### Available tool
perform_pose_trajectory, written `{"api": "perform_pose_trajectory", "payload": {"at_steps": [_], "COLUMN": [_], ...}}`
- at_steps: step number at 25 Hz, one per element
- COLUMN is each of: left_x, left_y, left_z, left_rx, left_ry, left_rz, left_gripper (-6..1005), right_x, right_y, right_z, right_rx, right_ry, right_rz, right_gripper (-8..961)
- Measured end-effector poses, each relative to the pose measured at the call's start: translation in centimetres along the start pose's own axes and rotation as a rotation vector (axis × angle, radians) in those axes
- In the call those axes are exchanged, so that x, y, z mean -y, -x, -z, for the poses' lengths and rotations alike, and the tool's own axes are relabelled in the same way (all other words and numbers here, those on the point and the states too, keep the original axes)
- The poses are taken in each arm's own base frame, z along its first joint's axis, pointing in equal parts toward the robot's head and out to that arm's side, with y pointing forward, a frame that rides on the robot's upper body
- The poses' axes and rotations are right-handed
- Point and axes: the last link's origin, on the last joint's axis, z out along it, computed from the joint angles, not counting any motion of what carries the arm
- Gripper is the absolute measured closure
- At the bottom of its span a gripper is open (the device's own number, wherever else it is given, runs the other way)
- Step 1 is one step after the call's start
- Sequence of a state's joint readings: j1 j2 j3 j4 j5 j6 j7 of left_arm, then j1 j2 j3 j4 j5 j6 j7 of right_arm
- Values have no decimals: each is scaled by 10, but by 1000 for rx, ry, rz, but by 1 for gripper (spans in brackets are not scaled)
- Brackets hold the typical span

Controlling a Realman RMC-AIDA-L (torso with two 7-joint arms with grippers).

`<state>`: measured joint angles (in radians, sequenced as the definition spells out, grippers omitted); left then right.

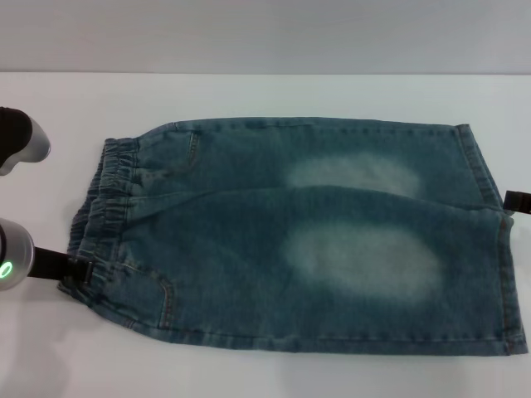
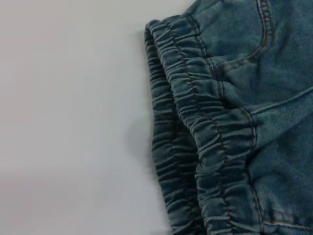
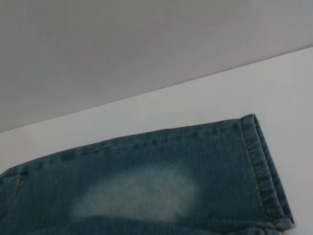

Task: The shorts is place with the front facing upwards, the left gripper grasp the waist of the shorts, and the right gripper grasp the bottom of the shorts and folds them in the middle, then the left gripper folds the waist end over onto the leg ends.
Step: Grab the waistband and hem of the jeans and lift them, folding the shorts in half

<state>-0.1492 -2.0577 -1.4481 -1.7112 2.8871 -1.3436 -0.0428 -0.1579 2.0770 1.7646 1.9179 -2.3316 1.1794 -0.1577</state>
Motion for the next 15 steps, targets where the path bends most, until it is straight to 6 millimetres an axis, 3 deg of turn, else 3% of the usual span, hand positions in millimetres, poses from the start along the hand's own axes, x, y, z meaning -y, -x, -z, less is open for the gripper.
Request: {"api": "perform_pose_trajectory", "payload": {"at_steps": [4, 15], "left_x": [-1, -4], "left_y": [-1, -7], "left_z": [1, 6], "left_rx": [-4, -14], "left_ry": [3, 6], "left_rz": [-2, -17], "left_gripper": [965, 978], "right_x": [1, 6], "right_y": [-2, -15], "right_z": [2, 4], "right_rx": [-16, -106], "right_ry": [-1, -16], "right_rz": [-6, -23], "right_gripper": [165, 166]}}
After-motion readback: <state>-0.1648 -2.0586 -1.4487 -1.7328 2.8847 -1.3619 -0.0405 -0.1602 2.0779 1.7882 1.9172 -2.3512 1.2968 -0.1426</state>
